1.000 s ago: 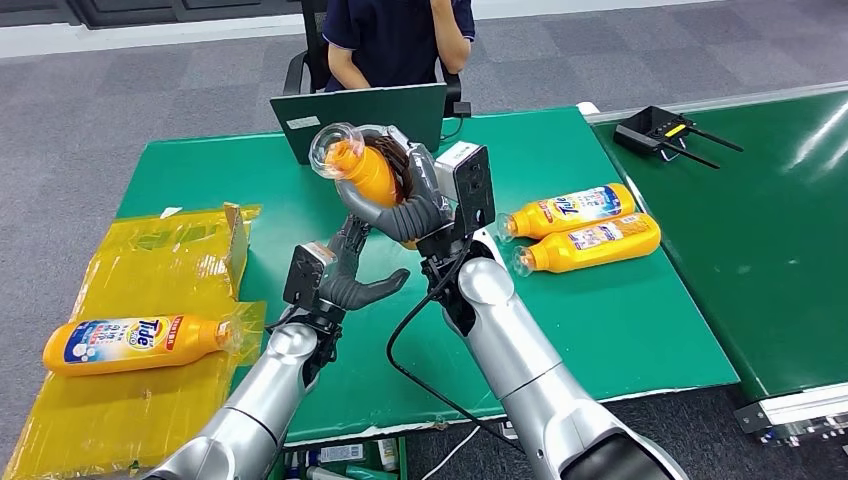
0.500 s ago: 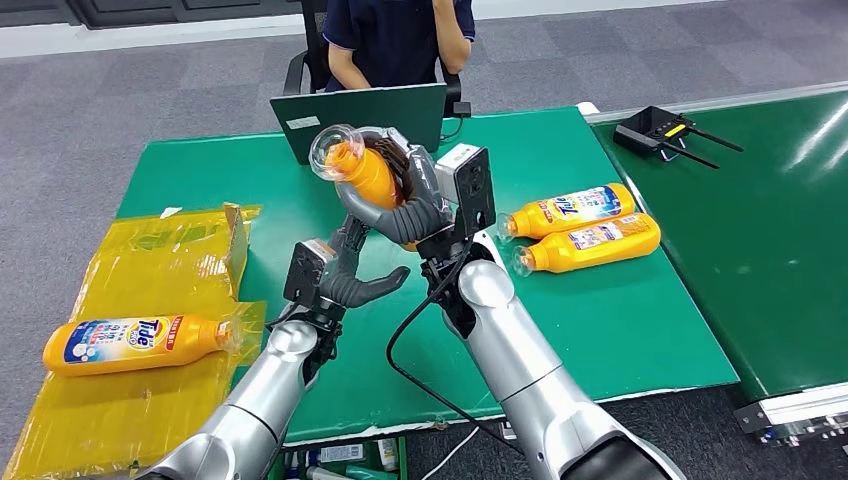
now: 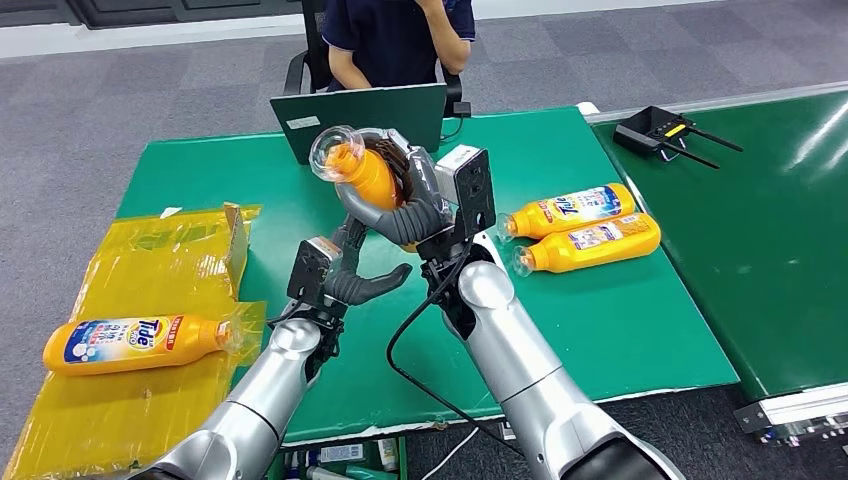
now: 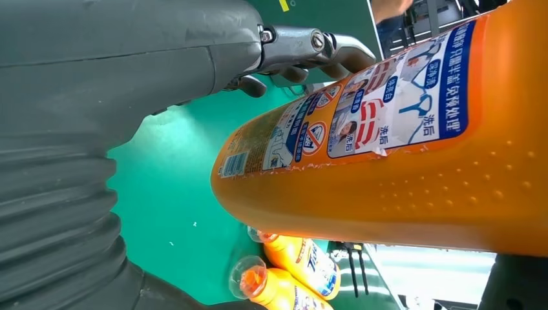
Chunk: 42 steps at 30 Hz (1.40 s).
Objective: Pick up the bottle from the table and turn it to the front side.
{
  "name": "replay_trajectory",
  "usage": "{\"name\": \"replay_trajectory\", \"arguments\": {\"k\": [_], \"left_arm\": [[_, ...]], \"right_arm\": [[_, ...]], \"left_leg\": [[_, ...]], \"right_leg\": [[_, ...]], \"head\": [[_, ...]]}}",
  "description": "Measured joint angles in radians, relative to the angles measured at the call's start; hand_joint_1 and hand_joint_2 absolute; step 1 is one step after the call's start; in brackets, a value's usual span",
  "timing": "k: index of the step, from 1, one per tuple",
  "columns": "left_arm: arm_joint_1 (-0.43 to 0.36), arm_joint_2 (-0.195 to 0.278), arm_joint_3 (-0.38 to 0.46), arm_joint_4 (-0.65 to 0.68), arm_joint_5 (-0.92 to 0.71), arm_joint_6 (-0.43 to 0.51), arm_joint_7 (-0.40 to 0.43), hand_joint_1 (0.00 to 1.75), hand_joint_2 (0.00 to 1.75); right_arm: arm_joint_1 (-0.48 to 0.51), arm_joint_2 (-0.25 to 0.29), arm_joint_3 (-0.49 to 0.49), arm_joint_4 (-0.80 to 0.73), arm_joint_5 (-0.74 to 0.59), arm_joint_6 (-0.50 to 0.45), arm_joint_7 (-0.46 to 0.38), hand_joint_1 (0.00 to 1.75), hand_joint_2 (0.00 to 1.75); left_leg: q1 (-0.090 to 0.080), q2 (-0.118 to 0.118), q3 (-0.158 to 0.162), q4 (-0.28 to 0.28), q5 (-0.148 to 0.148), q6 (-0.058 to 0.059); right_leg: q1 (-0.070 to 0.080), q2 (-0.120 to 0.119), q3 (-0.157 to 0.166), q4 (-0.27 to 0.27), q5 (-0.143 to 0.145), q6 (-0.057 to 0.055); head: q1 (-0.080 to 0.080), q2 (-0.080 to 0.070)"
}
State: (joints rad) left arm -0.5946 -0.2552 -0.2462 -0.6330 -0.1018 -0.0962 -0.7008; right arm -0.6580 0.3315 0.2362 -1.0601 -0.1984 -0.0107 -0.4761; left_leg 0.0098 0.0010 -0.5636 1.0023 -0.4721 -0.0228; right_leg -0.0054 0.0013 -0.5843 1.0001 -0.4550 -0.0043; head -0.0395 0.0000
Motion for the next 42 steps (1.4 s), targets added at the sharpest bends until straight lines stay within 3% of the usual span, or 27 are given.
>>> {"name": "replay_trajectory", "arguments": {"k": [42], "left_arm": [[0.0, -0.003, -0.009, -0.003, 0.014, 0.013, 0.0, 0.0, 1.75]], "right_arm": [[0.0, 0.0, 0.012, -0.001, -0.006, -0.015, 0.003, 1.75, 1.75]], "left_leg": [[0.0, 0.0, 0.0, 0.0, 0.001, 0.0]], "right_leg": [[0.0, 0.0, 0.0, 0.0, 0.0, 0.0]], "head": [[0.0, 0.0]]}}
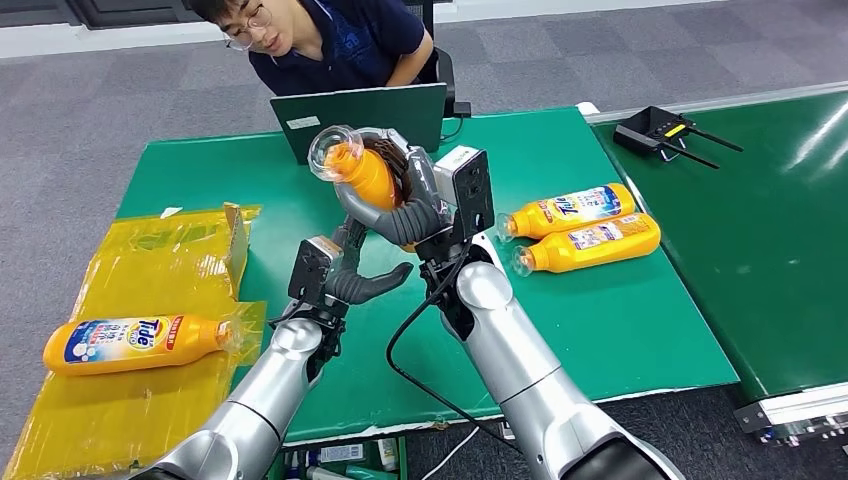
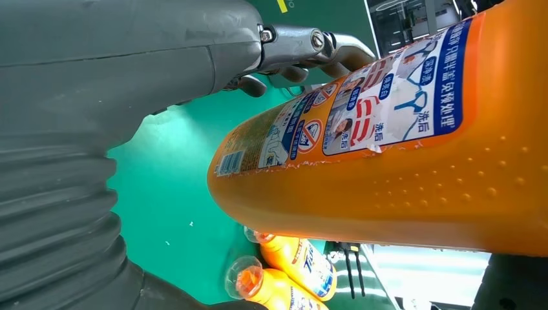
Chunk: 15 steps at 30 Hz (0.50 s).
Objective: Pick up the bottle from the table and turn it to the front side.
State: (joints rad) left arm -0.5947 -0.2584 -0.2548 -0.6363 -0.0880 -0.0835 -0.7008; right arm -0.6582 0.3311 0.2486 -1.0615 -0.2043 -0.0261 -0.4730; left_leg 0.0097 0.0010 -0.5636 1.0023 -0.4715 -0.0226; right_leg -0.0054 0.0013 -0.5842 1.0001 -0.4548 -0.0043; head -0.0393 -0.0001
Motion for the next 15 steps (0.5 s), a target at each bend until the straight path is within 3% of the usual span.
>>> {"name": "replay_trajectory", "arguments": {"k": [15], "left_arm": [[0.0, -0.002, 0.0, -0.004, 0.005, -0.001, 0.0, 0.0, 1.75]], "right_arm": [[0.0, 0.0, 0.009, -0.008, 0.0, -0.009, 0.002, 1.75, 1.75]], "left_leg": [[0.0, 0.0, 0.0, 0.0, 0.0, 0.0]], "right_leg": [[0.0, 0.0, 0.0, 0.0, 0.0, 0.0]], "head": [[0.0, 0.0]]}}
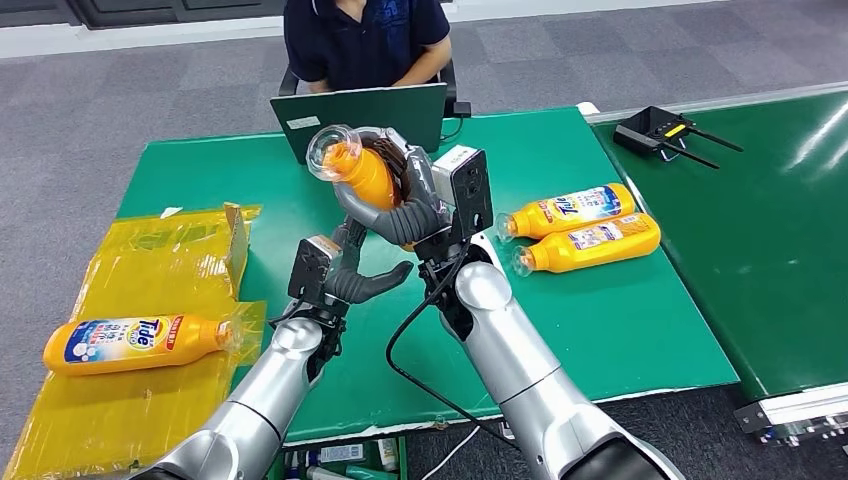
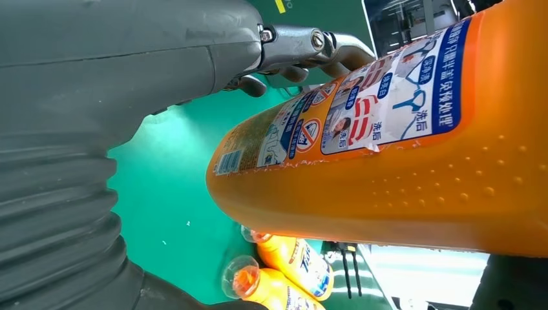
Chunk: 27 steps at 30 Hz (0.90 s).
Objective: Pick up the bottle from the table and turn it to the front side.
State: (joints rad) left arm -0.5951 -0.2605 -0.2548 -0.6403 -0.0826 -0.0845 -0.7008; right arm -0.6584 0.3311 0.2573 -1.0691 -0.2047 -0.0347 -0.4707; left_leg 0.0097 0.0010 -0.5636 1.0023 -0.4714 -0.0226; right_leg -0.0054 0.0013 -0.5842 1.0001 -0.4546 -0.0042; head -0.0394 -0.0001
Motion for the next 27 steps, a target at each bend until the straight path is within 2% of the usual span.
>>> {"name": "replay_trajectory", "arguments": {"k": [17, 27], "left_arm": [[-0.002, -0.007, -0.002, -0.007, 0.017, -0.011, 0.0, 0.0, 1.75], [-0.033, -0.012, -0.002, 0.021, 0.017, -0.009, 0.0, 0.0, 1.75]], "right_arm": [[-0.002, 0.0, 0.002, -0.006, -0.005, 0.0, 0.001, 1.75, 1.75], [-0.01, 0.0, 0.003, -0.005, -0.008, -0.001, 0.001, 1.75, 1.75]], "left_leg": [[0.0, 0.0, 0.0, 0.0, 0.0, 0.0], [0.0, 0.0, 0.0, 0.0, 0.0, 0.0]], "right_leg": [[0.0, 0.0, 0.0, 0.0, 0.0, 0.0], [0.0, 0.0, 0.0, 0.0, 0.001, 0.0]], "head": [[0.0, 0.0], [0.0, 0.0]]}}
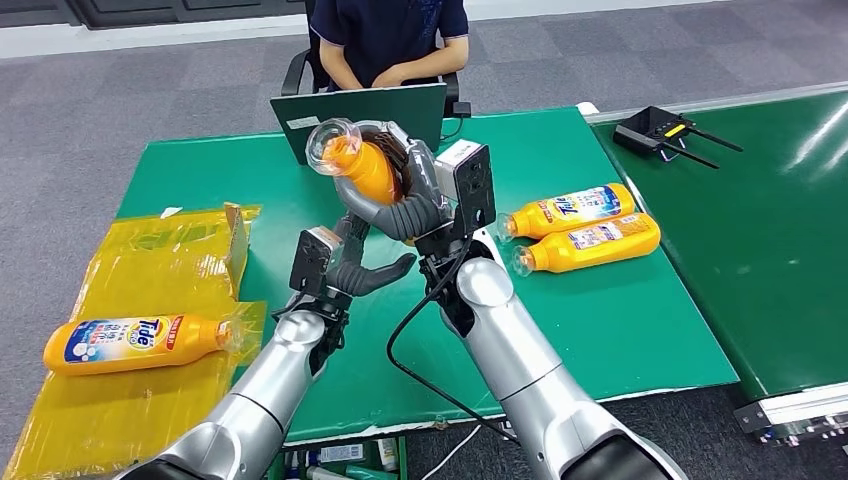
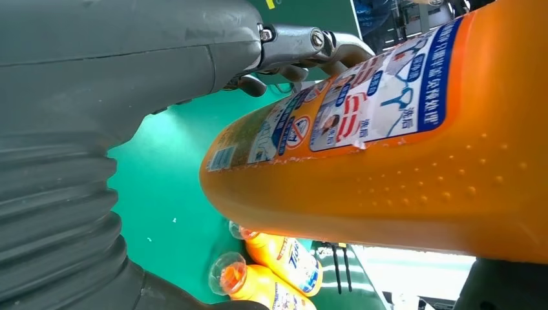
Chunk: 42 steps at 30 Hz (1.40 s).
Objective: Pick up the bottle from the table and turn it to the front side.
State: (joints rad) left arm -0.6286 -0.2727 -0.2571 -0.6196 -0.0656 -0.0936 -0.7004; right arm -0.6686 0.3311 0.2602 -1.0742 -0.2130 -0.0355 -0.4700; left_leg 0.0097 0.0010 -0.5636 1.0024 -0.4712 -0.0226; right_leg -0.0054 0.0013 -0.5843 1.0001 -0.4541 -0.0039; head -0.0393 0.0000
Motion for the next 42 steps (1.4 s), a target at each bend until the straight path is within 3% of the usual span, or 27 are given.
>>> {"name": "replay_trajectory", "arguments": {"k": [42], "left_arm": [[-0.058, -0.023, -0.002, 0.074, 0.0, 0.014, -0.002, 0.0, 1.75]], "right_arm": [[0.002, 0.0, 0.004, 0.0, -0.004, 0.0, 0.002, 1.75, 1.75]], "left_leg": [[0.0, 0.0, 0.0, 0.0, 0.0, 0.0]], "right_leg": [[0.0, 0.0, 0.0, 0.0, 0.0, 0.0]], "head": [[0.0, 0.0]]}}
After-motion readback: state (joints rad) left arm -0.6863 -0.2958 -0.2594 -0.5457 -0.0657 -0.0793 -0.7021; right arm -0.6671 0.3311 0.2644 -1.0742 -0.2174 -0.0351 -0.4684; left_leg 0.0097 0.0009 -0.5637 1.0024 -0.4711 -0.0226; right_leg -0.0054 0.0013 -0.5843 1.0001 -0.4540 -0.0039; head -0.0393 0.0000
